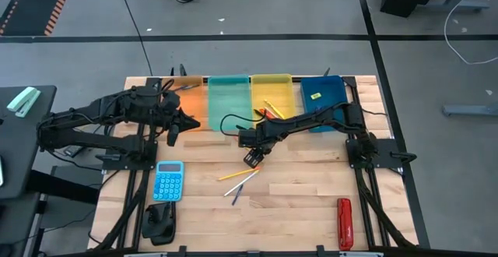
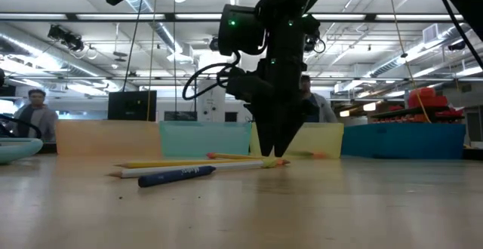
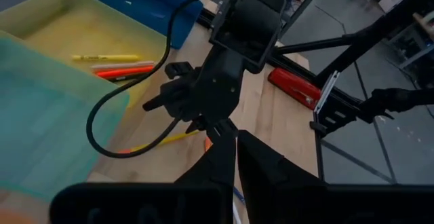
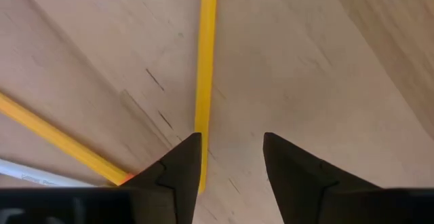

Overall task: Sort crayons/erasers/pens/pencils in bins
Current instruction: Put the yellow pencil into the green bin

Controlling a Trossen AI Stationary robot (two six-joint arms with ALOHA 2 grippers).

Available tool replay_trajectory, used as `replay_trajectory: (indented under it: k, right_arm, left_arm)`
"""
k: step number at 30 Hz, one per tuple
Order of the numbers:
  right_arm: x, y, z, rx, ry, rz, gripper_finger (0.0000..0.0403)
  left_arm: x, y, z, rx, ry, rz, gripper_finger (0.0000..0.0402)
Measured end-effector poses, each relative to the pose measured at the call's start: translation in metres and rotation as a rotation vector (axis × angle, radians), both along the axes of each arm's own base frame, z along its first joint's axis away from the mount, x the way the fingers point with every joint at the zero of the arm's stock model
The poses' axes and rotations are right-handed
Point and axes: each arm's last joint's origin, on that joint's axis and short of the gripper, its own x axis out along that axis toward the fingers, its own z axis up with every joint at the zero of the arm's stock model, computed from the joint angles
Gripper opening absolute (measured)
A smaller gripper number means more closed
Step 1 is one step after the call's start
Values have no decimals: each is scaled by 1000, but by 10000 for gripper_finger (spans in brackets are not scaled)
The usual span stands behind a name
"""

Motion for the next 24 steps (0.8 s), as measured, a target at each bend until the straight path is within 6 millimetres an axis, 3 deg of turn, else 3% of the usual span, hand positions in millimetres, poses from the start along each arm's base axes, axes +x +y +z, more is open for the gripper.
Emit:
replay_trajectory:
  k: [17,24]
  right_arm:
    - [2,7,-3,-72,-6,94,158]
    - [2,13,-3,-83,-10,185,89]
  left_arm:
    - [0,0,0,-27,-2,24,20]
    - [0,0,0,-37,-2,28,16]
